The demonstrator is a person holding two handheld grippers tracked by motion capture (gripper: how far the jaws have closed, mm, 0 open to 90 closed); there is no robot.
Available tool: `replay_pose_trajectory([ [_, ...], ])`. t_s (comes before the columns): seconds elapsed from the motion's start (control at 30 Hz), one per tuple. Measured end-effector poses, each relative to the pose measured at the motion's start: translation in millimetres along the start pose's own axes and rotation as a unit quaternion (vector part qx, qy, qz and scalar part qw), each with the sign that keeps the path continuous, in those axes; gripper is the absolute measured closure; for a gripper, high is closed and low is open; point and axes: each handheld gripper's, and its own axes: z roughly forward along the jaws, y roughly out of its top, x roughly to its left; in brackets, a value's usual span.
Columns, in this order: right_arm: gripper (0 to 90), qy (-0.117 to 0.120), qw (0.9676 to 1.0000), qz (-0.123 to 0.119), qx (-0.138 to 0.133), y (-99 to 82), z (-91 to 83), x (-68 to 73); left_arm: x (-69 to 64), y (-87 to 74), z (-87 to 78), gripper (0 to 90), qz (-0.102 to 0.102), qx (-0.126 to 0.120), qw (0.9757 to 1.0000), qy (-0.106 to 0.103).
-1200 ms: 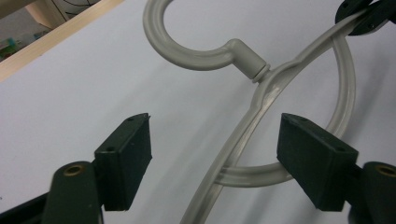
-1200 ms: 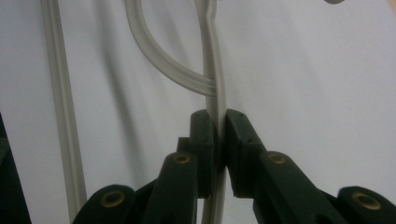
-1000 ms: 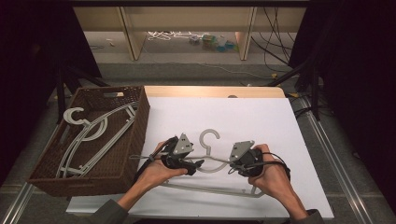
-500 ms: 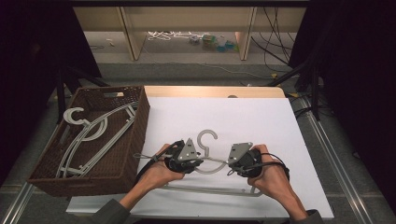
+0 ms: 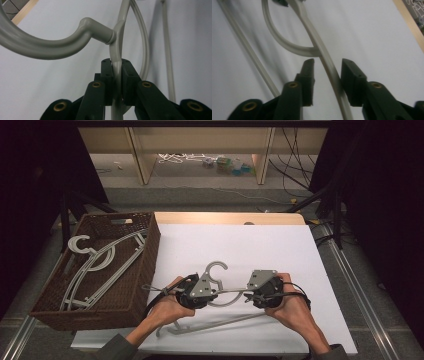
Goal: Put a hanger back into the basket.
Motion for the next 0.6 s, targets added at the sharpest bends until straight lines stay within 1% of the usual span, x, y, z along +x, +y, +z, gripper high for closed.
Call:
replay_pose_trajectory([
  [0.07,57.1,-0.004,0.9997,0.019,-0.010,0.8,-3.0,-1.0,2.0,1.1,-4.3,82.1,-0.004,-0.003,1.0000,0.002],
  [0.1,52.7,-0.012,0.9994,0.024,-0.020,1.0,-4.2,-1.9,3.1,1.4,-6.2,82.1,-0.007,-0.004,1.0000,0.004],
  [0.13,49.2,-0.013,0.9991,0.032,-0.024,1.3,-6.0,-2.4,5.6,1.3,-9.1,82.1,-0.018,-0.008,0.9998,0.001],
  [0.17,44.5,-0.021,0.9980,0.047,-0.037,1.2,-8.0,-3.0,7.7,0.7,-11.6,82.1,-0.024,-0.009,0.9996,0.004],
  [0.2,41.0,-0.027,0.9965,0.063,-0.047,1.5,-10.1,-3.2,9.4,0.0,-13.7,82.1,-0.034,-0.011,0.9993,0.003],
  [0.23,38.5,-0.034,0.9947,0.075,-0.062,1.2,-12.3,-4.0,11.1,-1.1,-15.5,82.1,-0.042,-0.013,0.9990,0.005],
  [0.3,36.4,-0.043,0.9900,0.097,-0.094,1.1,-17.8,-5.7,14.9,-3.7,-19.5,82.1,-0.057,-0.016,0.9982,0.005],
  [0.33,35.1,-0.047,0.9869,0.110,-0.108,0.8,-20.6,-6.3,17.3,-5.3,-21.4,82.1,-0.067,-0.017,0.9976,0.005],
  [0.37,32.7,-0.048,0.9843,0.121,-0.119,0.4,-22.9,-7.0,18.8,-6.4,-22.4,82.1,-0.076,-0.021,0.9969,0.004],
  [0.4,31.5,-0.046,0.9824,0.126,-0.129,0.3,-23.6,-7.9,22.2,-8.5,-24.2,82.1,-0.083,-0.022,0.9963,0.005],
  [0.43,30.7,-0.046,0.9786,0.143,-0.141,-0.3,-25.7,-7.6,24.6,-10.0,-25.8,82.1,-0.090,-0.021,0.9957,0.008],
  [0.47,30.0,-0.055,0.9747,0.152,-0.154,-1.5,-26.7,-8.1,27.5,-11.9,-27.1,82.1,-0.100,-0.024,0.9946,0.012],
  [0.5,29.2,-0.053,0.9708,0.166,-0.165,-2.8,-27.7,-8.2,29.5,-12.9,-28.4,82.1,-0.102,-0.023,0.9944,0.013],
  [0.53,28.3,-0.052,0.9688,0.172,-0.170,-3.7,-28.0,-8.2,31.7,-14.1,-29.6,82.1,-0.108,-0.025,0.9937,0.014],
  [0.57,28.0,-0.052,0.9652,0.183,-0.179,-4.6,-27.8,-7.3,34.3,-15.4,-31.6,82.1,-0.110,-0.024,0.9935,0.018],
  [0.6,27.9,-0.059,0.9624,0.183,-0.191,-6.6,-28.4,-7.6,34.3,-16.0,-31.7,82.1,-0.122,-0.031,0.9919,0.018],
])
